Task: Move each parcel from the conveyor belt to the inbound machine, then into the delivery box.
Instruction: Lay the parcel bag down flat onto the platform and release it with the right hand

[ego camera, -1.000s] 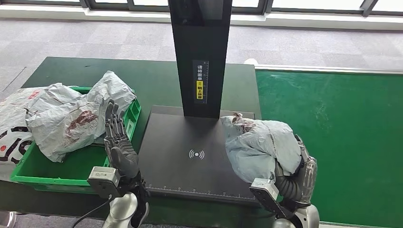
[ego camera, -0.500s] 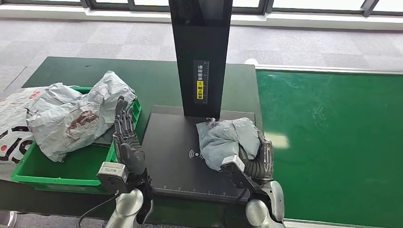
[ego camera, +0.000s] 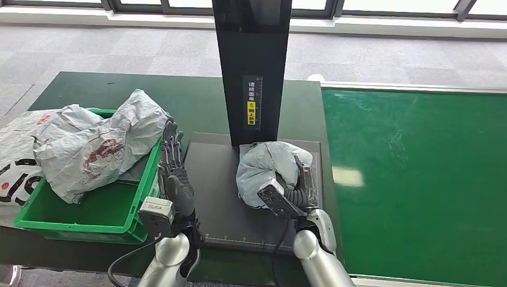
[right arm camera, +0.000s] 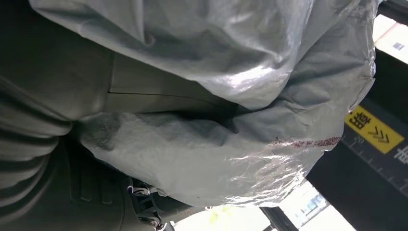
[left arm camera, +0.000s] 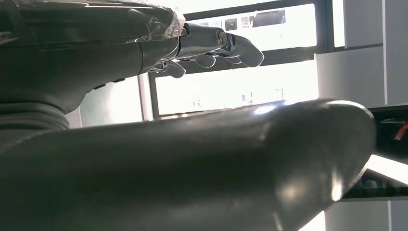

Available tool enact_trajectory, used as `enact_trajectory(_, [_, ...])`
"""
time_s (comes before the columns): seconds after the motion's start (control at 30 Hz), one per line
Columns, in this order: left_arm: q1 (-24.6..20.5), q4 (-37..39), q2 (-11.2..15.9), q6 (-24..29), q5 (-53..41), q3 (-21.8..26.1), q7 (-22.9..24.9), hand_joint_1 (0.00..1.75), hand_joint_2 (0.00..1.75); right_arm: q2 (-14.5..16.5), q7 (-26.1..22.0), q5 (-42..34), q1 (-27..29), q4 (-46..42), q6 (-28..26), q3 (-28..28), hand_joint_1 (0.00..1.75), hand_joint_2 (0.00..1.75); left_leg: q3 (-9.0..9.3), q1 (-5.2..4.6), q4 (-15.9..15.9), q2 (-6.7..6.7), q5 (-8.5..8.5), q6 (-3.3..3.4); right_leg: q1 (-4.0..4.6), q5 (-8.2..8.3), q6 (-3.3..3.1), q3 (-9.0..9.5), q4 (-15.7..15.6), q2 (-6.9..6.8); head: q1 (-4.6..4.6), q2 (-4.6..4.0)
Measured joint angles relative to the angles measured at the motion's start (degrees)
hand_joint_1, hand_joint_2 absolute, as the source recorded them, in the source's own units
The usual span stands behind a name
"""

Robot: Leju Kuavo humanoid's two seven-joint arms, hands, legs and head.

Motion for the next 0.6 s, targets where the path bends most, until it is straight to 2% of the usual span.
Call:
enact_trajectory(0.3, [-0.6,1.5,0.0,0.0,0.4,-0.2,0.0,0.00,0.00,1.1,-0.8,-0.7,-2.7,5.9,0.2,0.1,1.75,1.75,0.11,0.01,0.0,-0.03,0.05,-0.05,0.00,0.03,-0.01,-0.02,0.0,0.00,0.01,0.00])
enact_trajectory(0.57, [-0.8,1.6,0.0,0.5,0.7,-0.2,0.0,0.00,0.00,3.2,-5.0,-5.0,-3.9,8.6,7.4,2.4,1.74,1.75,0.06,0.02,0.0,-0.01,0.06,-0.07,0.02,0.03,-0.01,-0.07,0.0,0.00,0.00,0.00])
enact_trajectory(0.6, [-0.7,1.6,0.0,0.6,0.8,-0.2,0.0,0.00,0.00,3.4,-5.3,-5.8,-3.8,8.6,8.5,3.0,1.42,1.75,0.09,0.02,0.0,-0.02,0.07,-0.07,0.02,0.04,-0.01,-0.08,0.0,0.00,0.00,0.00])
